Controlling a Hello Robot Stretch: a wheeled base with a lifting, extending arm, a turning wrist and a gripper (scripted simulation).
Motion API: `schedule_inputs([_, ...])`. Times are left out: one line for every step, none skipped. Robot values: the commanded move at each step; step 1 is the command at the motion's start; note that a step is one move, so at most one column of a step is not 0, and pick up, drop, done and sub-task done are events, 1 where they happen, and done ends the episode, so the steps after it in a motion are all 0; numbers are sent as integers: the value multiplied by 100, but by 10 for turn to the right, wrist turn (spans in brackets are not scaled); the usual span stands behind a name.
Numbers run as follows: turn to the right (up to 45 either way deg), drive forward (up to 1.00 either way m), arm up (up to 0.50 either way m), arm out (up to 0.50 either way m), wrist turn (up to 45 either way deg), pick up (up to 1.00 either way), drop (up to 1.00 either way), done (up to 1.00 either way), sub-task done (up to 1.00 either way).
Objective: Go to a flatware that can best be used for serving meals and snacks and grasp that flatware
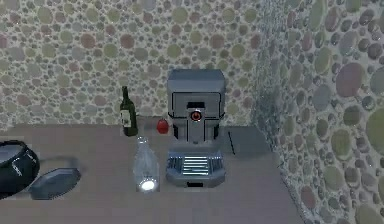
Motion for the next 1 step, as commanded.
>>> schedule_inputs([0, 15, 0, 0, 0, 0, 0, 0, 0])
